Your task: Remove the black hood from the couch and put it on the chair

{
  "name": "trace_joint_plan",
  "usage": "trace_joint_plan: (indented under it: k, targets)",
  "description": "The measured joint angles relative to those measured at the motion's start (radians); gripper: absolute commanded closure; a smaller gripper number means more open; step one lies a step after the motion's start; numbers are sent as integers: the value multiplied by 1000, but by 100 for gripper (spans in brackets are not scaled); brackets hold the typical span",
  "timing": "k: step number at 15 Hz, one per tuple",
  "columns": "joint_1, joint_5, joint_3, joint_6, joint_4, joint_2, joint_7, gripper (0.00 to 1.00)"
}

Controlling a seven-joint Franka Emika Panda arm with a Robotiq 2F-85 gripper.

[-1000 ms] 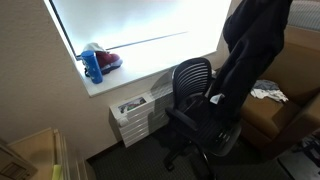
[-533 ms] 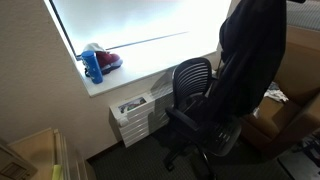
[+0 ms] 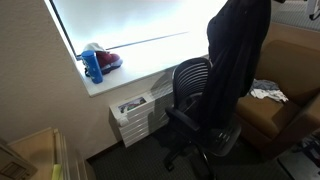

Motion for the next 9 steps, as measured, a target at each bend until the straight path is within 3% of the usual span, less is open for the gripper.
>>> trace_joint_plan:
  k: [5,7,9]
  targets:
    - [-186,373,184,-1,3,157,-357,98]
    - [-219,493,246,-47,-57,226,-496,98]
    - [-203,499,254,-101,-92,306,-518,98]
